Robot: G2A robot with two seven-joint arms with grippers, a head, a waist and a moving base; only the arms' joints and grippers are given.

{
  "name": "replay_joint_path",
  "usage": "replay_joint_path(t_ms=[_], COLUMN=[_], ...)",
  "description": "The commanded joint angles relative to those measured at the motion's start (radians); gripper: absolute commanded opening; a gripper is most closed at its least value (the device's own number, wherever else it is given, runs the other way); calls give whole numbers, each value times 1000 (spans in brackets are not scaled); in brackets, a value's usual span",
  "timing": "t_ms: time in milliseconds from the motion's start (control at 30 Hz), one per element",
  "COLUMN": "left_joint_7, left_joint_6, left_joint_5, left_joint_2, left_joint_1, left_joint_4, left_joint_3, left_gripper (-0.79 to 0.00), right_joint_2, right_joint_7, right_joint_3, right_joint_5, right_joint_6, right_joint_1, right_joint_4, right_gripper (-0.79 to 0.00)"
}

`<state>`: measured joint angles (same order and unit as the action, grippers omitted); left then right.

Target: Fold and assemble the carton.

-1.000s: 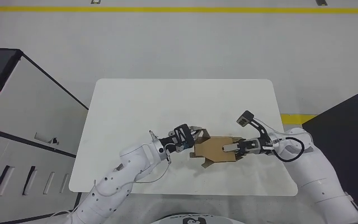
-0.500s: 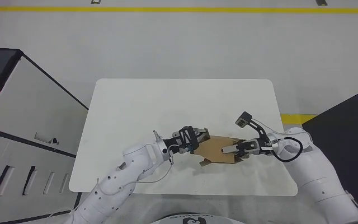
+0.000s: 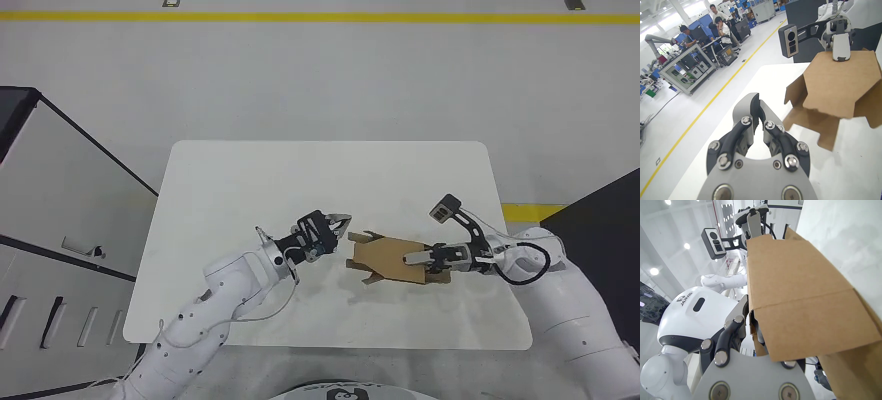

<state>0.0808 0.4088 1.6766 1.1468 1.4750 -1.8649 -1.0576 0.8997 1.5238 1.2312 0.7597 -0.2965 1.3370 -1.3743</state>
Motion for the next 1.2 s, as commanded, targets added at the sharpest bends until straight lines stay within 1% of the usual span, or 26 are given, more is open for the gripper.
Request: replay_joint_path(t_ms=[0, 100, 333, 367, 400, 433, 467, 667, 900, 1000, 1167], left_joint_7=[6, 14, 14, 19, 27, 32, 40, 78, 86, 78, 78], left_joint_6=[1, -3, -3, -9, -8, -4, 4, 77, 162, 180, 180], left_joint_5=[-9, -15, -15, -27, -39, -43, -46, -98, -110, -108, -108], left_joint_2=[-4, -8, -8, -7, -8, -9, -11, -30, -47, -50, -50], left_joint_1=[18, 40, 40, 41, 43, 43, 47, 98, 125, 128, 128], left_joint_4=[-10, -24, -24, -22, -19, -20, -25, -68, -77, -73, -73], left_joint_3=[-19, -39, -39, -40, -45, -51, -63, -161, -242, -255, -255], left_gripper=[-785, -785, -785, -785, -785, -785, -785, -785, -785, -785, -785], right_joint_2=[-1, -1, -1, 2, 5, 5, 4, -12, -32, -31, -31], right_joint_7=[6, 12, 4, -1, 12, 12, 12, 12, 12, 12, 12], right_joint_3=[8, 17, 17, 9, 1, -2, -10, -75, -180, -238, -244], right_joint_5=[23, 55, 54, 62, 111, 121, 115, 255, 301, 312, 316], right_joint_6=[6, 12, 13, 27, 51, 54, 53, 65, 42, 32, 29], right_joint_1=[-1, -3, -3, 1, -1, -6, -14, -51, -143, -186, -192], right_joint_4=[6, 19, 17, 12, 17, 19, 21, 22, 46, 58, 61], right_gripper=[-785, -785, -785, -785, -785, -785, -785, -785, -785, -785, -785])
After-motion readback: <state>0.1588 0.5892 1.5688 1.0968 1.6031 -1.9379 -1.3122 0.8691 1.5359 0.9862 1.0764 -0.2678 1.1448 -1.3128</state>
